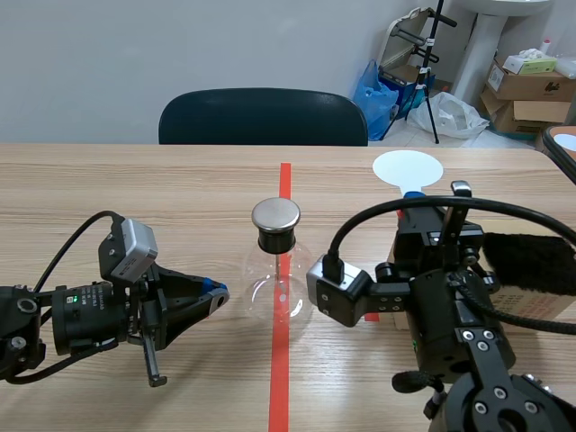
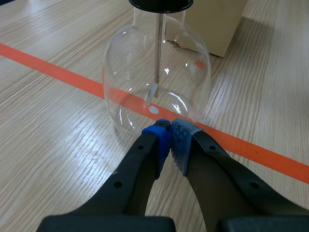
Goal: Do the electroscope experiment
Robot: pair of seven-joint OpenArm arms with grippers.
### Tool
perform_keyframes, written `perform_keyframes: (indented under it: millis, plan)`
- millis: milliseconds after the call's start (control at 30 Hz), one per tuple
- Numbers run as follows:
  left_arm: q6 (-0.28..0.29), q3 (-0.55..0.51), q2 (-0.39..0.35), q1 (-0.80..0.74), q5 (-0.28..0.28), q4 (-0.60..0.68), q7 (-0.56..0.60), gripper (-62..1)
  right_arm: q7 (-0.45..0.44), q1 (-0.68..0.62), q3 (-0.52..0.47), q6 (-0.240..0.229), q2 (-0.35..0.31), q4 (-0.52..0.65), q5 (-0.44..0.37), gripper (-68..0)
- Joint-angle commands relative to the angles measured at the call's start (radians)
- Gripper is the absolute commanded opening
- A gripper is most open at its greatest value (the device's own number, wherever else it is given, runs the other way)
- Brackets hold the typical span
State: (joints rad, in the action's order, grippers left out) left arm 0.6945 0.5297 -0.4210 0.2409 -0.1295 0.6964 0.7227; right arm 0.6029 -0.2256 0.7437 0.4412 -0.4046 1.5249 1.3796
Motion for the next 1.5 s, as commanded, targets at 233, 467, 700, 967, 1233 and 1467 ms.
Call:
perform_keyframes:
  millis: [233, 467, 700, 967, 1233, 1467]
  plan:
    - [0.002, -0.006, 0.005, 0.003, 0.013, 0.017, 0.014, -56.7, -0.002, 0.01, -0.004, 0.011, -0.003, 0.015, 0.006, -66.4]
    - [0.002, -0.006, 0.005, 0.003, 0.013, 0.017, 0.014, -56.7, -0.095, 0.01, -0.004, 0.011, -0.003, 0.015, 0.006, -66.4]
    - [0.002, -0.006, 0.005, 0.003, 0.013, 0.017, 0.014, -56.7, -0.256, 0.01, -0.004, 0.011, -0.003, 0.015, 0.006, -66.4]
    - [0.002, -0.006, 0.005, 0.003, 0.013, 0.017, 0.014, -56.7, -0.41, 0.01, -0.004, 0.011, -0.003, 0.015, 0.006, -66.4]
    - [0.002, -0.006, 0.005, 0.003, 0.013, 0.017, 0.014, -56.7, -0.549, 0.01, -0.004, 0.011, -0.003, 0.015, 0.005, -66.4]
    - [0.002, -0.006, 0.005, 0.003, 0.013, 0.017, 0.014, -56.7, -0.577, 0.01, -0.004, 0.011, -0.003, 0.015, 0.005, -66.4]
